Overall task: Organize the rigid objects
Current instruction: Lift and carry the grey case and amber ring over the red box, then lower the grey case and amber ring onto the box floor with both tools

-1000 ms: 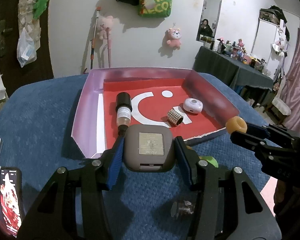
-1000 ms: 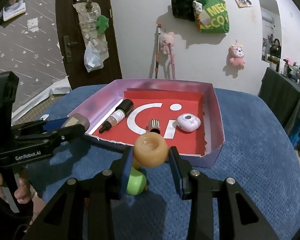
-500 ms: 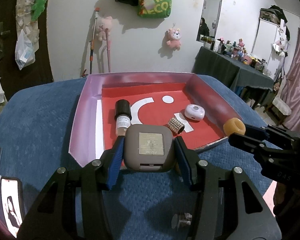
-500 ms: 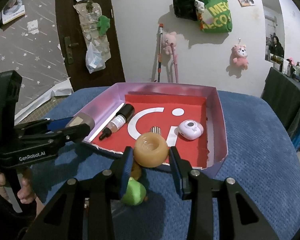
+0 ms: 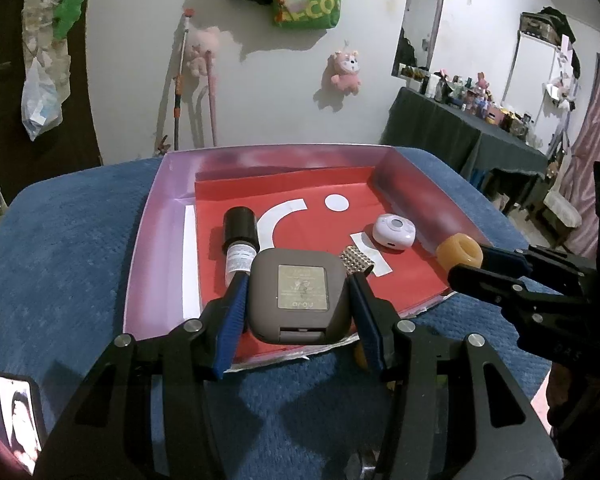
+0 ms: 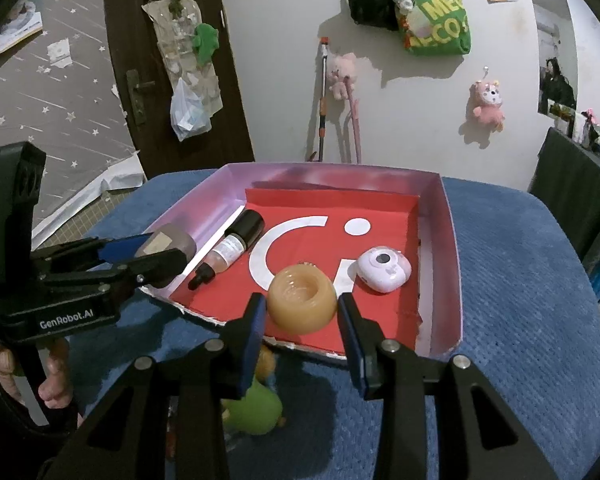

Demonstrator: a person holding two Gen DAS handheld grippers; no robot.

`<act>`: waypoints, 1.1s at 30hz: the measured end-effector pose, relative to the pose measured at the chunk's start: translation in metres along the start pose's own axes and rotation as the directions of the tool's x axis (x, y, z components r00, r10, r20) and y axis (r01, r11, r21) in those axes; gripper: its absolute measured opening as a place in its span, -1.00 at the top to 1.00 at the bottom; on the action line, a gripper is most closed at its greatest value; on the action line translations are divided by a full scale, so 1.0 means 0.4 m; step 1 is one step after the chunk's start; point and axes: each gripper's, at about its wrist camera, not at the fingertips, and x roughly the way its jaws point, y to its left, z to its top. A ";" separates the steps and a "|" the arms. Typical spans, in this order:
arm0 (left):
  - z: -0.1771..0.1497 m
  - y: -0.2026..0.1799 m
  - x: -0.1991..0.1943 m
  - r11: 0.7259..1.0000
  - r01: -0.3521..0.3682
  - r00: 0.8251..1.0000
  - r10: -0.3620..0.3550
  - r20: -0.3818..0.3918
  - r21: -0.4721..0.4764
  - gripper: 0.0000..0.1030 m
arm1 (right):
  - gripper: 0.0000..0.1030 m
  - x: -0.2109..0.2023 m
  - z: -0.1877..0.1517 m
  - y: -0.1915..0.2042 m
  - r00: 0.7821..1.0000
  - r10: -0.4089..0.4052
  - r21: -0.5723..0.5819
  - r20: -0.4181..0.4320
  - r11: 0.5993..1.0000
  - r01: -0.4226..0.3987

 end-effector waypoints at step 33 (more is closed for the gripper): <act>-0.006 0.064 0.182 0.997 0.019 0.971 -0.037 -0.238 -0.077 0.06 | 0.23 0.222 0.038 0.002 0.946 0.129 -0.010 -0.297 0.990 -0.138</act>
